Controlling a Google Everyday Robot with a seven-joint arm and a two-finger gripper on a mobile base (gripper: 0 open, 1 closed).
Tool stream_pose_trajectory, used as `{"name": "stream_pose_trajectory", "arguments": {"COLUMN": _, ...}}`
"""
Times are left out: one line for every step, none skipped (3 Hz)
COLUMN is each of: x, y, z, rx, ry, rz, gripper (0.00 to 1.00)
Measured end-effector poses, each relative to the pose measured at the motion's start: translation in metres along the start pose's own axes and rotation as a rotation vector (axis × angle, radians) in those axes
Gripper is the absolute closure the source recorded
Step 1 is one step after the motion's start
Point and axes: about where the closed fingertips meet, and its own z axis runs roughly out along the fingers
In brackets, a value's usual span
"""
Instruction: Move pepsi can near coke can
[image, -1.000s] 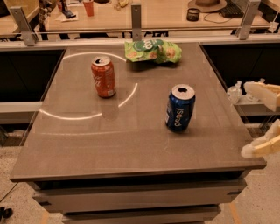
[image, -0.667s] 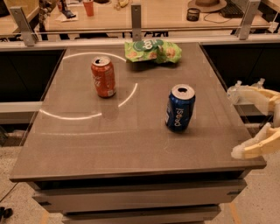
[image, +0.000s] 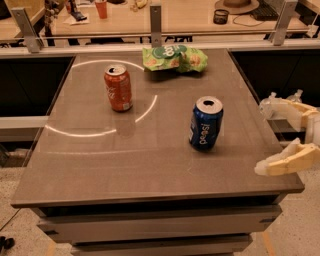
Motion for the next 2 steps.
{"name": "stream_pose_trajectory", "arguments": {"x": 0.001, "y": 0.004, "z": 0.006, "rx": -0.023, "ry": -0.031, "rz": 0.028, "gripper": 0.00}}
{"name": "stream_pose_trajectory", "arguments": {"x": -0.004, "y": 0.010, "z": 0.027, "rx": -0.101, "ry": -0.072, "rz": 0.006, "gripper": 0.00}}
